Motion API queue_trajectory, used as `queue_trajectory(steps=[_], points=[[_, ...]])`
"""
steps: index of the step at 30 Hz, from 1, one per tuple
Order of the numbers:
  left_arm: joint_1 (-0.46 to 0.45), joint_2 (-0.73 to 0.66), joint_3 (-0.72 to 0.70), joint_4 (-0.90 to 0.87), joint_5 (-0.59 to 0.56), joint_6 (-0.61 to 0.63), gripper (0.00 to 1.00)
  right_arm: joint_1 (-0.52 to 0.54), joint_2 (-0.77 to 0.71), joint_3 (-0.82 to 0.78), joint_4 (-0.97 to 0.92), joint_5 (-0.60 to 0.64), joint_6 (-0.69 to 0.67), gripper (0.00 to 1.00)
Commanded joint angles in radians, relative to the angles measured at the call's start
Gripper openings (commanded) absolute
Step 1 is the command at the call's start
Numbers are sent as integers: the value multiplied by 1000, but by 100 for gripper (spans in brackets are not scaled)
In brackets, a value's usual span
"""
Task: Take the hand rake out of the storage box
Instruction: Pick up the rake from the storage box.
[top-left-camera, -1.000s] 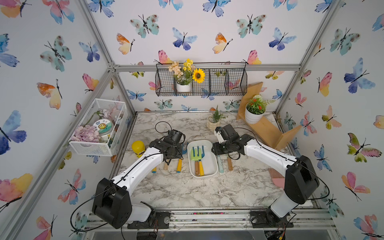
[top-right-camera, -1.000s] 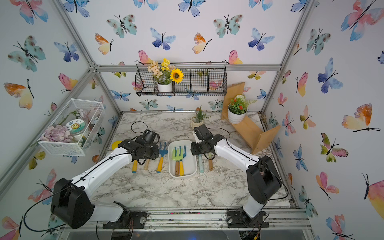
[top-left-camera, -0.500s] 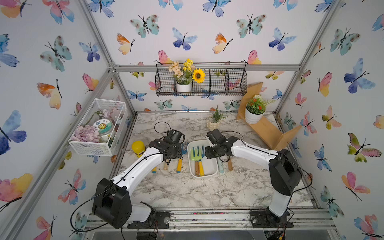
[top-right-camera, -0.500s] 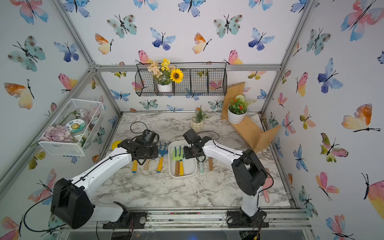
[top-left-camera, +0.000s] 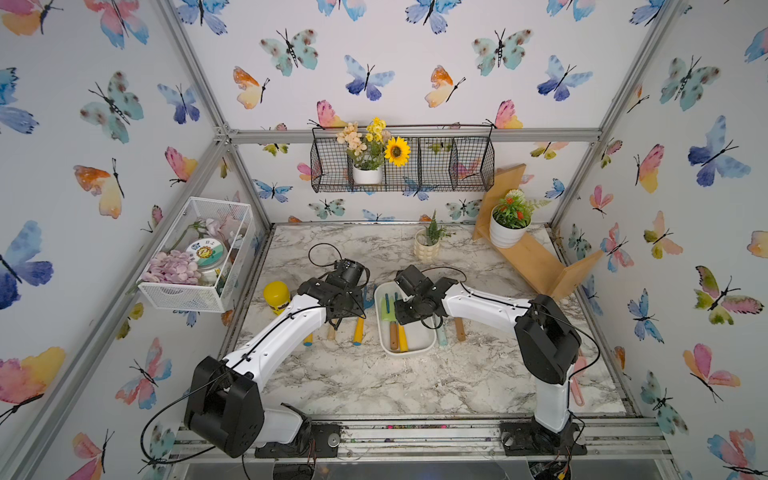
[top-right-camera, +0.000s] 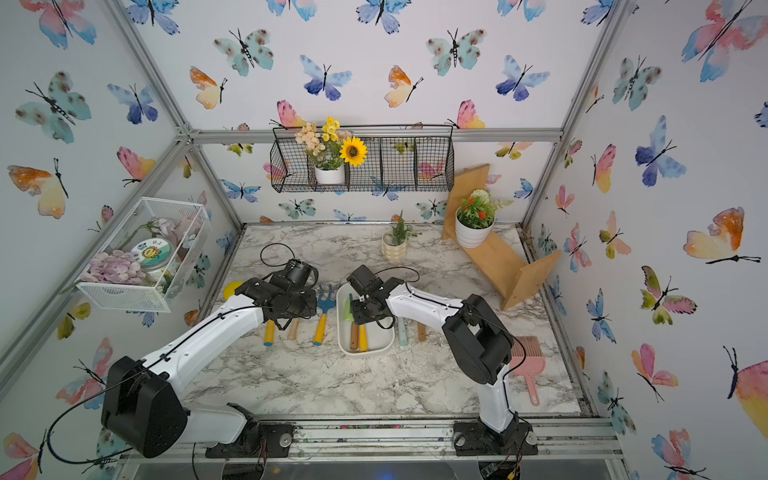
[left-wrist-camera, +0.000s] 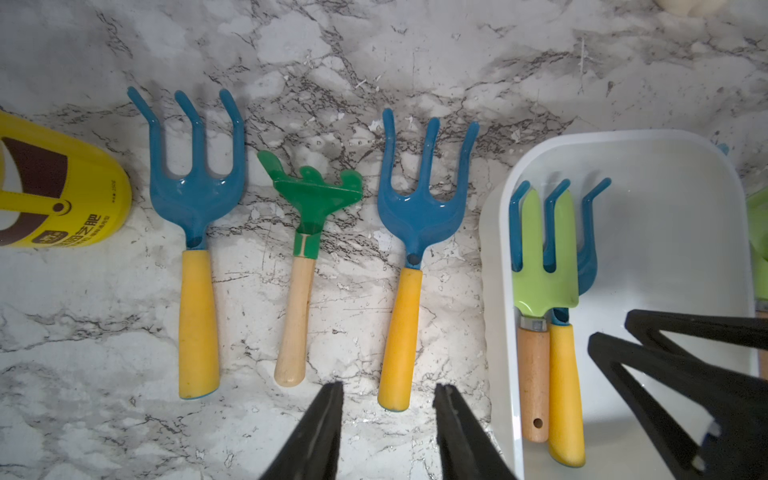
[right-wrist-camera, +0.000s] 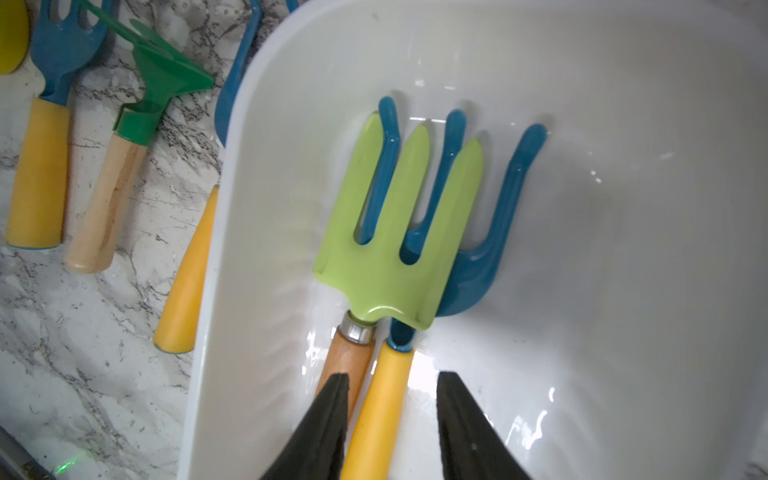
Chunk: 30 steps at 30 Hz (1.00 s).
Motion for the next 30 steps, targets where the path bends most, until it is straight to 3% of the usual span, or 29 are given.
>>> queue_trajectory(steps=[1,26,30], points=[[12,-22,-16,-6,-18,-5,42,21,21,22,-4,16,31,41],[51,-46,-28,-8,-8,-3,42,70,127,21,-4,19,120,40],[51,-44,-25,-8,-7,-2,42,69,133,24,0,24,138,35]])
